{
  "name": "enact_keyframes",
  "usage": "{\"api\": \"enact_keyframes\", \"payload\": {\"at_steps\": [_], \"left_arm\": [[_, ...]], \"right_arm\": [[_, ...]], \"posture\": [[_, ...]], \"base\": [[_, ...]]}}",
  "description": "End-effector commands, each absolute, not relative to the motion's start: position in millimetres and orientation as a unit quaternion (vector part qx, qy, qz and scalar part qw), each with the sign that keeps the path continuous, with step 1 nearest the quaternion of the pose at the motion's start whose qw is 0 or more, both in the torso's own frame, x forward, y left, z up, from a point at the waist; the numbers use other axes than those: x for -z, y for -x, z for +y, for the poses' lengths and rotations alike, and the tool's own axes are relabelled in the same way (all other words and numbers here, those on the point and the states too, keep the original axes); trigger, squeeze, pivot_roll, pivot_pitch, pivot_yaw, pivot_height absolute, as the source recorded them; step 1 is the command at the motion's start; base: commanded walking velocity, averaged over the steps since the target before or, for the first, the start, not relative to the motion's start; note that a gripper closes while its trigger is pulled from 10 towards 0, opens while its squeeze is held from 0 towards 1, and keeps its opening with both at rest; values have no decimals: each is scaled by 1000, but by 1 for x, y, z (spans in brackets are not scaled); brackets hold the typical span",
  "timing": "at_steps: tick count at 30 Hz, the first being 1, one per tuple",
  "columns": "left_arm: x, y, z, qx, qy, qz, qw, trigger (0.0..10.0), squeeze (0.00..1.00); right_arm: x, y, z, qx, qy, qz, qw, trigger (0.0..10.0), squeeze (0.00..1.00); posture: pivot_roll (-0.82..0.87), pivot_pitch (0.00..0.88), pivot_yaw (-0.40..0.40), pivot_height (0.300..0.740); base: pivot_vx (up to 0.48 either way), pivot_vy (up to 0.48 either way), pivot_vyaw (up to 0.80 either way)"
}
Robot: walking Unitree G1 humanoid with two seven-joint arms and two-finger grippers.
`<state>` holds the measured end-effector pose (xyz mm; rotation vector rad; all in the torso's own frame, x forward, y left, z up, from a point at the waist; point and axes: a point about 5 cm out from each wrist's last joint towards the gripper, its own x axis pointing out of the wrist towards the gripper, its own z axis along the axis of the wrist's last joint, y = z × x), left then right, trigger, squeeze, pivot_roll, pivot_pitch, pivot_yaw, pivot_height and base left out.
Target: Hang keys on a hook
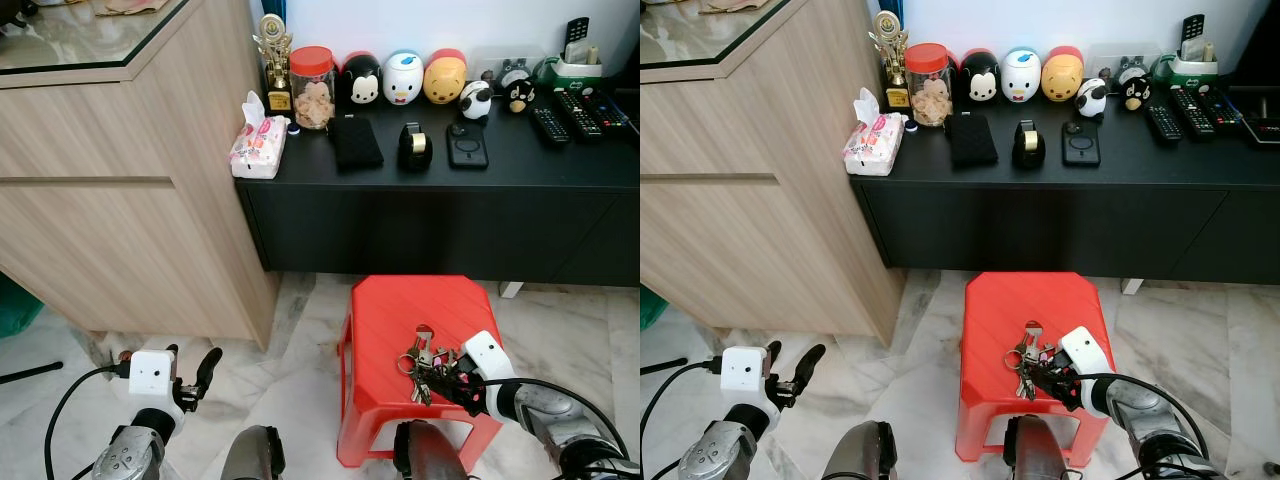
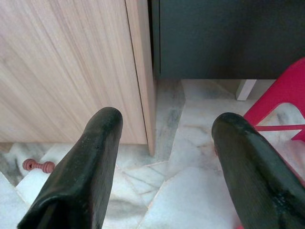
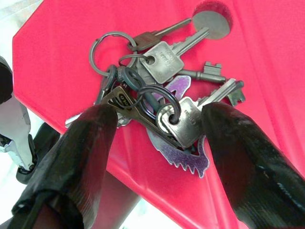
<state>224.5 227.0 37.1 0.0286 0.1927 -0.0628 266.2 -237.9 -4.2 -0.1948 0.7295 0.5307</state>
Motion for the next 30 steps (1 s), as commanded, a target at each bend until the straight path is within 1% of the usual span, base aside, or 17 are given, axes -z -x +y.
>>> {"api": "enact_keyframes", "payload": {"at_steps": [1,4,5,7,8,9,10,11,22,23,24,25,26,28,29,30], "left_arm": [[-41,-225,230,34,-29,96,994,10000,0],[-41,-225,230,34,-29,97,994,10000,0],[-41,-225,230,34,-29,97,994,10000,0],[-41,-225,230,34,-29,97,994,10000,0],[-41,-225,230,34,-29,97,994,10000,0],[-41,-225,230,34,-29,97,994,10000,0],[-41,-225,231,34,-29,97,994,10000,0],[-41,-225,231,34,-29,97,994,10000,0],[-41,-225,232,35,-32,98,994,10000,0],[-41,-225,232,35,-32,98,994,10000,0],[-41,-225,232,35,-32,98,994,10000,0],[-41,-225,232,35,-32,98,994,10000,0],[-41,-225,232,34,-32,98,994,10000,0],[-41,-225,232,34,-33,98,994,10000,0],[-41,-225,232,34,-33,98,994,10000,0],[-41,-225,232,33,-33,99,994,10000,0]], "right_arm": [[8,-263,-236,-257,96,361,891,10000,0],[8,-264,-236,-256,97,360,892,10000,0],[8,-264,-236,-255,97,359,893,8275,0],[8,-264,-235,-254,96,359,893,4157,0],[8,-264,-235,-254,96,359,893,4157,0],[8,-264,-234,-255,95,358,893,3882,0],[9,-264,-233,-256,94,357,893,7098,0],[9,-264,-231,-257,94,356,894,10000,0],[7,-269,-223,-258,94,341,899,10000,0],[7,-269,-223,-258,94,341,899,8549,0],[7,-269,-223,-258,95,341,899,8549,0],[7,-270,-223,-258,95,341,899,3098,0],[7,-270,-221,-260,95,340,899,941,0],[7,-270,-221,-260,95,340,899,941,0],[7,-270,-221,-262,94,340,898,0,0],[8,-270,-220,-264,94,340,898,0,0]], "posture": [[31,108,63,619],[31,109,64,619],[30,109,64,619],[29,110,64,619],[29,109,64,619],[32,110,64,619],[32,110,65,619],[32,110,66,619],[35,111,70,619],[37,112,71,619],[37,112,71,619],[36,112,71,619],[35,113,71,619],[35,113,71,619],[36,112,71,619],[36,113,71,619]], "base": [[0,0,0],[0,0,0],[0,0,0],[0,0,0],[0,0,0],[0,0,0],[0,0,0],[0,0,0],[0,0,0],[0,0,0],[0,0,0],[0,0,0],[0,0,0],[0,0,0],[0,0,0],[0,0,0]]}}
